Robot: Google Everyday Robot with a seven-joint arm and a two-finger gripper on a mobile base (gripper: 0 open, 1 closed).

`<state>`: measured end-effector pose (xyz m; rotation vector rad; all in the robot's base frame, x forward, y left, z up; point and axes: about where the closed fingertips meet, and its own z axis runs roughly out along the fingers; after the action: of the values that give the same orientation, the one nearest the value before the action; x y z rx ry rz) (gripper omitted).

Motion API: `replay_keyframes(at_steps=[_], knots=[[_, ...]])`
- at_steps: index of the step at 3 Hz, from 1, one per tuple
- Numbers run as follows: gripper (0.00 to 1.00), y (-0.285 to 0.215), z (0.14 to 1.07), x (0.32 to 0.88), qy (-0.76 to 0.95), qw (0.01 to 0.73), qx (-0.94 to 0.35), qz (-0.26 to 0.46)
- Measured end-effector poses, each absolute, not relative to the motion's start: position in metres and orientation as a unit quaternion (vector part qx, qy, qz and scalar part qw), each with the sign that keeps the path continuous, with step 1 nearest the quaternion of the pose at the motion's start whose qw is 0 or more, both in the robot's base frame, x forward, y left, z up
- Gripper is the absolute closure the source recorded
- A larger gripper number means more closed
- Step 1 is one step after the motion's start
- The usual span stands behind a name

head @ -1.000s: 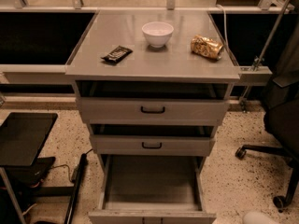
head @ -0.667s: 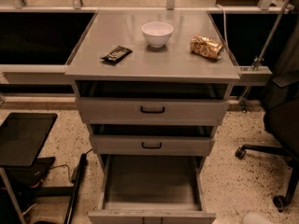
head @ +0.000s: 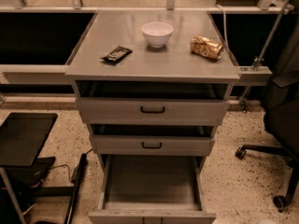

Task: Close bottom drawer

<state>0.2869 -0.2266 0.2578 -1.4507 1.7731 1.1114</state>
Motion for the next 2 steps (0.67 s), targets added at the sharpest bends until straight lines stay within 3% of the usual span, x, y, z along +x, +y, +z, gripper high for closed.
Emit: replay_keyframes(at_steps=[2], knots=[[0.00, -0.252, 0.224, 0.319, 0.670, 0.314, -0.501, 0.448]])
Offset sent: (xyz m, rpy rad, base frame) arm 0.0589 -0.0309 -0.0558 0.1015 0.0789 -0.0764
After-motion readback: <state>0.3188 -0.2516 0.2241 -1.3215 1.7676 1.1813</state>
